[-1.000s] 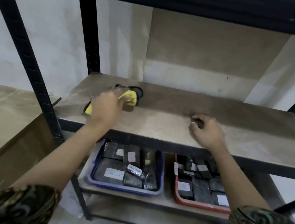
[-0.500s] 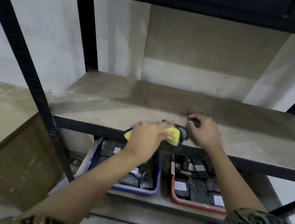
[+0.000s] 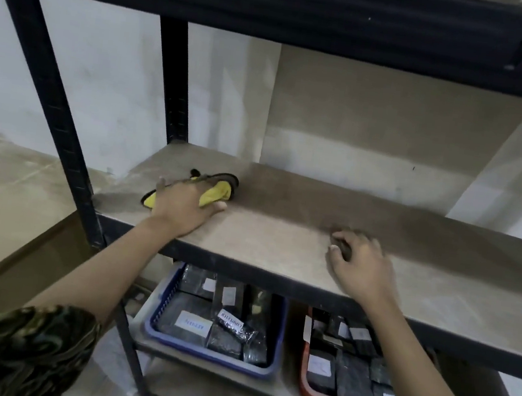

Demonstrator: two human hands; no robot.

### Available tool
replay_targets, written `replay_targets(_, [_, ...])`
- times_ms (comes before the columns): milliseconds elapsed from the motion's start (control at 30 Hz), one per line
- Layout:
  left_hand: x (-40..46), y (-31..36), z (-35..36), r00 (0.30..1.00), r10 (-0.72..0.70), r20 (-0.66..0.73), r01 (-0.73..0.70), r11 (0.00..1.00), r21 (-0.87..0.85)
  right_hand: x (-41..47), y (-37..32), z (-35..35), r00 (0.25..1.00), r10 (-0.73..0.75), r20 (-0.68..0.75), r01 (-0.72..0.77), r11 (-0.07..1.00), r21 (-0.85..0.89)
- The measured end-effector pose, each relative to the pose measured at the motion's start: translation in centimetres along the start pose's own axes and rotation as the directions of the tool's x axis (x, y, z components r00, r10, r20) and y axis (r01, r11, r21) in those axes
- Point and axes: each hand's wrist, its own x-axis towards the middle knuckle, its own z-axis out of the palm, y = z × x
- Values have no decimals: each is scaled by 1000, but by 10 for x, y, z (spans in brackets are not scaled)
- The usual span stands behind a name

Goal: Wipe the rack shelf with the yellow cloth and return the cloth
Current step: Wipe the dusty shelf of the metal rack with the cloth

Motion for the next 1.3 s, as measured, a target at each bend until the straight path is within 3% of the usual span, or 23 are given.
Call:
replay_targets(67, [6,-5,-4,1000,-4,-2,4,1000,13,1,0,2,1000,-6,-11,6,1000,-4])
replay_targets(167, [15,-13,-4,986,-20,166,15,999,33,2,-2,1,1000,-4,-20,5,1000,22])
replay_targets(233, [15,-13,-2,984,29,176,-27,1000,-11,3,-3,0,1000,2,5,-2,1000,23])
replay_targets(367, [15,-10,-6,997,74,-36,-76,995,-60,19,-22,-4,999,-11,48,7,996,91])
replay_targets(467, [21,-25,-20,967,-60,-246,61,998,-4,37,-50,-1,998,-51,24,47,987,155])
replay_targets(533, [30,-40,-32,942,-158,-295,192,977,89,45,-67,6,996,-66,54,56,982,179])
replay_targets(600, [39,-51,-40,945,-273,-183,307,932,195,50,-80,15,989,-77,128,55,985,166])
replay_targets(700, [39,-63,-23,927,-369,64,360,926,117,54,-90,29,981,-101,168,77,987,140])
replay_targets(833, [33,-83,0,959,-282,3,282,959,28,57,-88,35,991,-100,93,81,979,185])
replay_targets(1067, [38,-72,-3,932,-362,21,361,932,25,59,-87,39,992,-107,63,93,977,194])
replay_targets(1133, [26,-47,-2,953,-299,42,295,952,77,60,-89,39,991,-116,62,103,978,179])
replay_targets(1200, [2,-8,4,994,-102,33,99,991,93,60,-90,39,991,-126,53,115,978,171])
replay_targets(1267, [-20,18,4,998,60,33,-60,998,-14,60,-91,38,991,-128,37,119,975,186])
replay_targets(1300, [-21,20,0,998,59,35,-57,997,-46,60,-90,38,991,-125,36,116,974,197])
